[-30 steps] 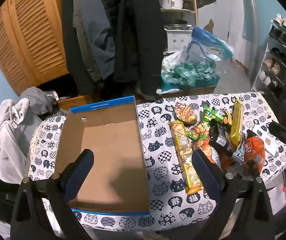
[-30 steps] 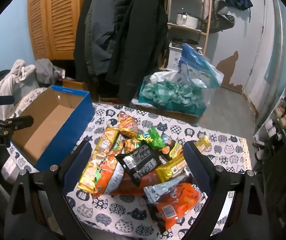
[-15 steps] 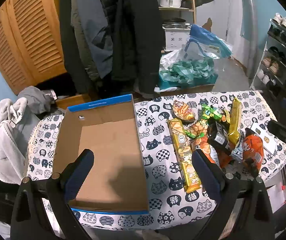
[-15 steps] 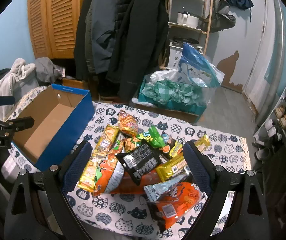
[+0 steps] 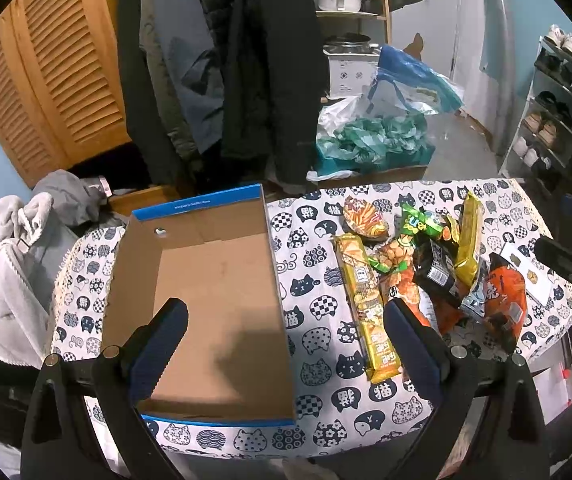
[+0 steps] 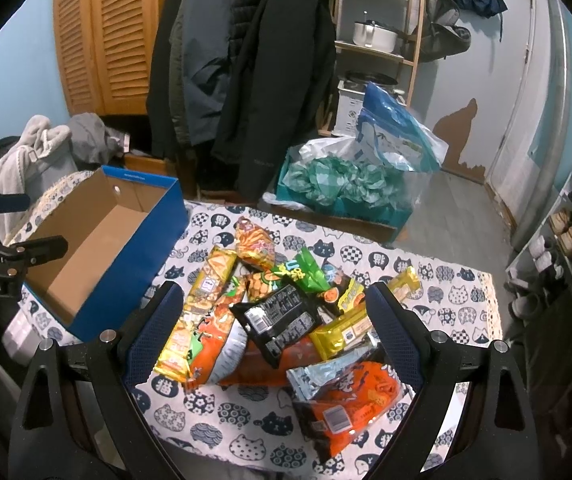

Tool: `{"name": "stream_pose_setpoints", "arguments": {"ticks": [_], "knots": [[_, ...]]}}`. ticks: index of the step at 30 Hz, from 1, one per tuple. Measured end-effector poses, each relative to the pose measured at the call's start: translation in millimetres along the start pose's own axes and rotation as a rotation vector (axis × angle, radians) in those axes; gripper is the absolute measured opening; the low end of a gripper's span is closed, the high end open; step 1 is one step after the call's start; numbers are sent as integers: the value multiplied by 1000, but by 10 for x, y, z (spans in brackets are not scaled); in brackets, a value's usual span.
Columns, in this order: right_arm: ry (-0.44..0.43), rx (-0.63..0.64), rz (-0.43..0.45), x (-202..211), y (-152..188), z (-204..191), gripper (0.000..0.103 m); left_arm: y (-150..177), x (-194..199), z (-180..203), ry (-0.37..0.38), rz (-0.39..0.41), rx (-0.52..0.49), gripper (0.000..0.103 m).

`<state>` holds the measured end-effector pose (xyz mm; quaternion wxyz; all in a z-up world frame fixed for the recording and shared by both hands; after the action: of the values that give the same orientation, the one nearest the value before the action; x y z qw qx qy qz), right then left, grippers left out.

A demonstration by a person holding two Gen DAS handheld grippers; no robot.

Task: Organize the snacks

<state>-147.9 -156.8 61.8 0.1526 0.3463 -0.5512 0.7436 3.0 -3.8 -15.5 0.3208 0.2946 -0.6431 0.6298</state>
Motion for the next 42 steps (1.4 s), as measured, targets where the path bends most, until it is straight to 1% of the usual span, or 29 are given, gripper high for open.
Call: {"name": "stream_pose_setpoints", "arguments": {"ticks": [42], "knots": [[2,6,-6,-10,53,37,91,44,-13,-3,-4,-2,1,99]]}}
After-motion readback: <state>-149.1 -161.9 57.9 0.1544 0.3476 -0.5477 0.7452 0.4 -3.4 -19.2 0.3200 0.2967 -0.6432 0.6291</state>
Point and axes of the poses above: each gripper's, at about its wrist camera, not at the fingertips, and x roughly against the way its jaws point, z to its right, y to its underside, the point moved 1 cm from there along -x, roughly the way its jaws point, and after that the axes turned 9 degrees about x, right-handed, at the moved point
